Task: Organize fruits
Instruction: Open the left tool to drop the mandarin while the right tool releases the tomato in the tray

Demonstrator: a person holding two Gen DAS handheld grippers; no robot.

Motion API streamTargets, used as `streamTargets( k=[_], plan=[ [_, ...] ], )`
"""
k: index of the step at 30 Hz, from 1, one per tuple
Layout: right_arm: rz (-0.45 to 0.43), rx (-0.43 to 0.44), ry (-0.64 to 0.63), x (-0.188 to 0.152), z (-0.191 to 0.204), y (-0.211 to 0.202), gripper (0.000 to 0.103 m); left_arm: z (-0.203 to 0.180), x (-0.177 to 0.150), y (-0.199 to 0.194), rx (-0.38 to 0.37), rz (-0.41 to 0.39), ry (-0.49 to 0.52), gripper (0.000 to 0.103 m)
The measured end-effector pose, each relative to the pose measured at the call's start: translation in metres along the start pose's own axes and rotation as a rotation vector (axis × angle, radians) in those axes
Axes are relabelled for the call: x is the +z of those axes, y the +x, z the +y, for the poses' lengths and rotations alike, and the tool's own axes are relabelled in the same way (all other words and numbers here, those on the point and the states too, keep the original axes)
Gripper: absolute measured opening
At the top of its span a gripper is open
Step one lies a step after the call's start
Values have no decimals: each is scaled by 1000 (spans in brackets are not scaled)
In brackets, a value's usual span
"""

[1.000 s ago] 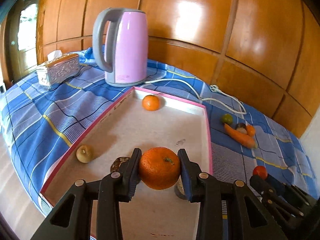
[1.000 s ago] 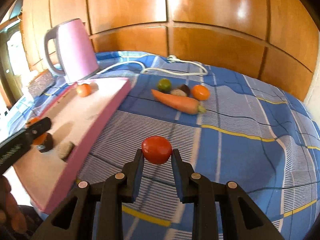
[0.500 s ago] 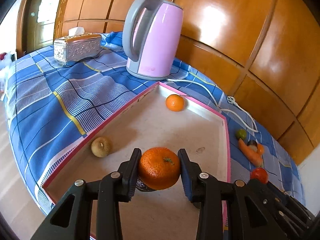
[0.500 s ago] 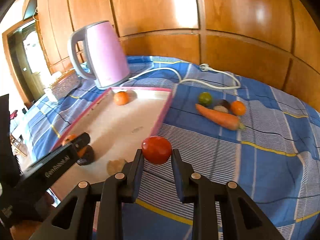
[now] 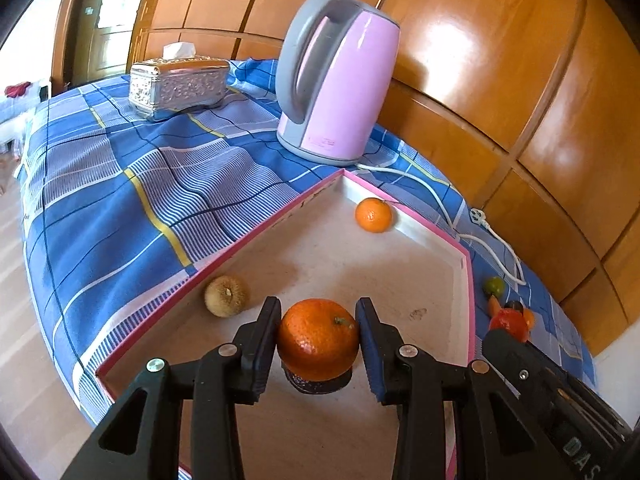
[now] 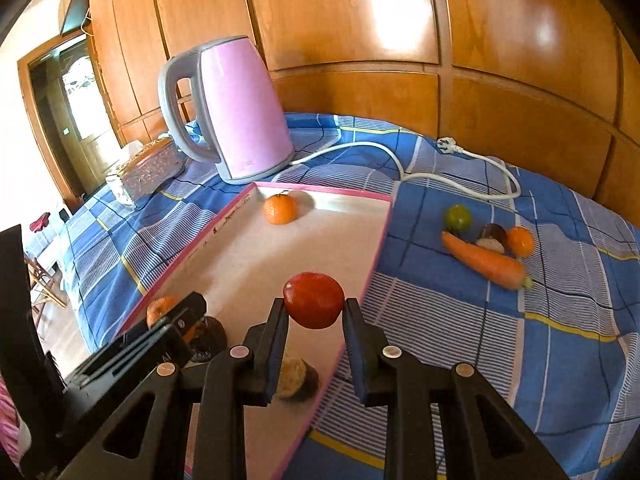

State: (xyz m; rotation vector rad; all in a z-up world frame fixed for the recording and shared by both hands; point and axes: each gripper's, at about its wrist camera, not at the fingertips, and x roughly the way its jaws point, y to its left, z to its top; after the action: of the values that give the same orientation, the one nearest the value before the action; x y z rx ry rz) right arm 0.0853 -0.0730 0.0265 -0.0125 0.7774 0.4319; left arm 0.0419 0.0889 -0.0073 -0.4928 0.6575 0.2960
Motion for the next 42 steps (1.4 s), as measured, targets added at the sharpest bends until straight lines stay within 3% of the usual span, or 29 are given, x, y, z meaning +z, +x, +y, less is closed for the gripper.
streamTargets(
  k=[22,29,42],
  plan=[
    [33,43,37,1,6,11,33,6,0,1,49,-4,-29,51],
    [24,13,54,-1,2,5,35,7,0,-2,56,-19,-33,67],
    [21,-64,47,-17,-13,-8,35,-10,-4,-8,18,-45,60,67]
  ],
)
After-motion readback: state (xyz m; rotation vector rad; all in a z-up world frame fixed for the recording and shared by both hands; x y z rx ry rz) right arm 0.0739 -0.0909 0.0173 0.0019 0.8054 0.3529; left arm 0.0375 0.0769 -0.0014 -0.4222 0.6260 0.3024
